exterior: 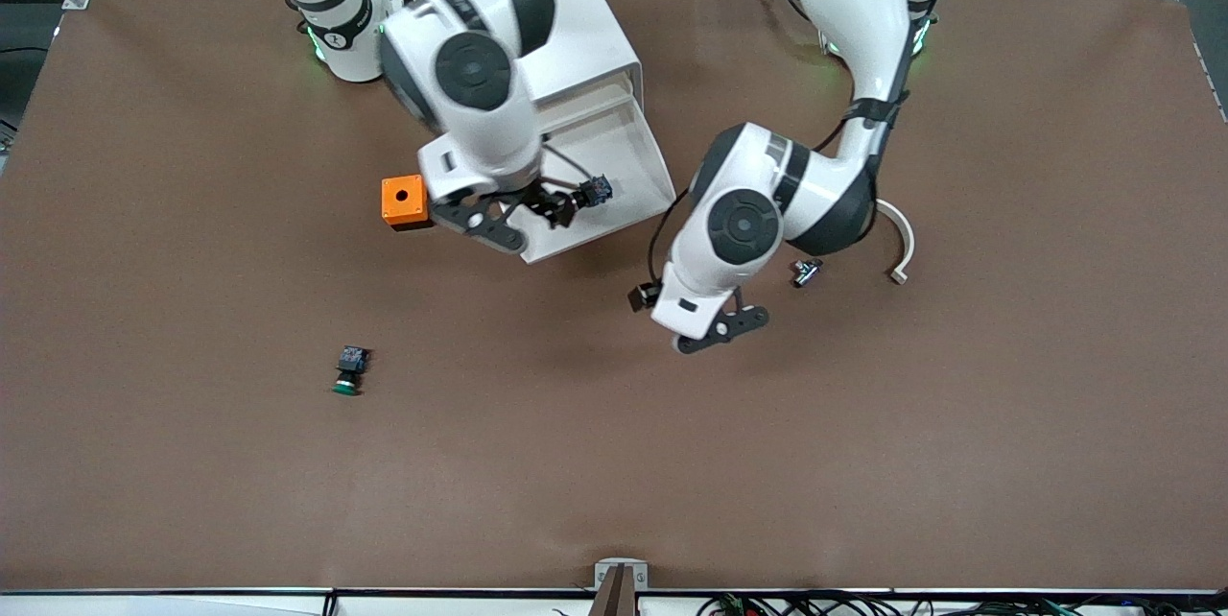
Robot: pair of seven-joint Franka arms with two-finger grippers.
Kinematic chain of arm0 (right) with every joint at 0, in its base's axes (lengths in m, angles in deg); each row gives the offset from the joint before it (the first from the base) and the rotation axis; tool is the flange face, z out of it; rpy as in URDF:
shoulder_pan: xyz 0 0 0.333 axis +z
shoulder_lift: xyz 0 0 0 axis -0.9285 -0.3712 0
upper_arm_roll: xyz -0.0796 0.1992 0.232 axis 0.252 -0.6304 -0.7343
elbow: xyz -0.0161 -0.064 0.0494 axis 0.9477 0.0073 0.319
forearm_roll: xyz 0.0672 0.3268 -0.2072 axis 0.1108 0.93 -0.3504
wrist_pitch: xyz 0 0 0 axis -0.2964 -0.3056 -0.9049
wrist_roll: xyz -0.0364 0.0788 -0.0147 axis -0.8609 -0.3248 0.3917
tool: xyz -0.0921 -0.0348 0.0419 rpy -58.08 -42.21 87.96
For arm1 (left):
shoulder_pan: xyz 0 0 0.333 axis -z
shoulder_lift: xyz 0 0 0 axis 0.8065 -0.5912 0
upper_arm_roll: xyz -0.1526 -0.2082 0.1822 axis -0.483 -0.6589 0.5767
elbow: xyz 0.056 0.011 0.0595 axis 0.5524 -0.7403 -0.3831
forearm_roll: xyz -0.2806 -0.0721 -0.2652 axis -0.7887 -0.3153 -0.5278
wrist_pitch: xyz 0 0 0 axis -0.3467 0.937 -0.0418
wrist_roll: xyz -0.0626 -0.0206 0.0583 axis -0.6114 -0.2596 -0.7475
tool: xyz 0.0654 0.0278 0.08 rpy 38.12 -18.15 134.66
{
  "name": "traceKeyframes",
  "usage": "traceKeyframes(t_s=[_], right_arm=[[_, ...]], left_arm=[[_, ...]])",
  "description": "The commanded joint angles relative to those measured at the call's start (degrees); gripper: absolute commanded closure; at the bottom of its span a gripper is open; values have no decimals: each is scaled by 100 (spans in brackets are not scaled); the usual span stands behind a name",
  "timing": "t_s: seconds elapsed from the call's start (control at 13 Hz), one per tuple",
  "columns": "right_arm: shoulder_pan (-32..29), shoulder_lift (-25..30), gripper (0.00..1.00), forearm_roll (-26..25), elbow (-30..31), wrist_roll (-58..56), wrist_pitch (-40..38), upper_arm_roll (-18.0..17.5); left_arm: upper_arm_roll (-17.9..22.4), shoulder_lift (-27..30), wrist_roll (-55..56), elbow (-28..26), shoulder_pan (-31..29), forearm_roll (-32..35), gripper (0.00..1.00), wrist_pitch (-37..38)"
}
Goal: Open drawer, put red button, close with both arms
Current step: 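Push the drawer closed with the left gripper while the right gripper withdraws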
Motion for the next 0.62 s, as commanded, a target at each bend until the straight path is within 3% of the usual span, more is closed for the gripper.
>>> traceKeyframes(t_s=[0.0, 0.23, 0.54], right_arm=[[-890, 229, 0, -143, -146, -1835, -392, -105], [-1849, 414, 0, -232, -146, -3674, -585, -105], [-2738, 687, 0, -434, -146, -4741, -814, -105]], left_arm=[[-217, -81, 394, -71, 180, 41, 0, -111], [-744, -73, 948, -167, 181, 50, 0, -85], [-1325, -81, 1502, -176, 181, 41, 0, -76]])
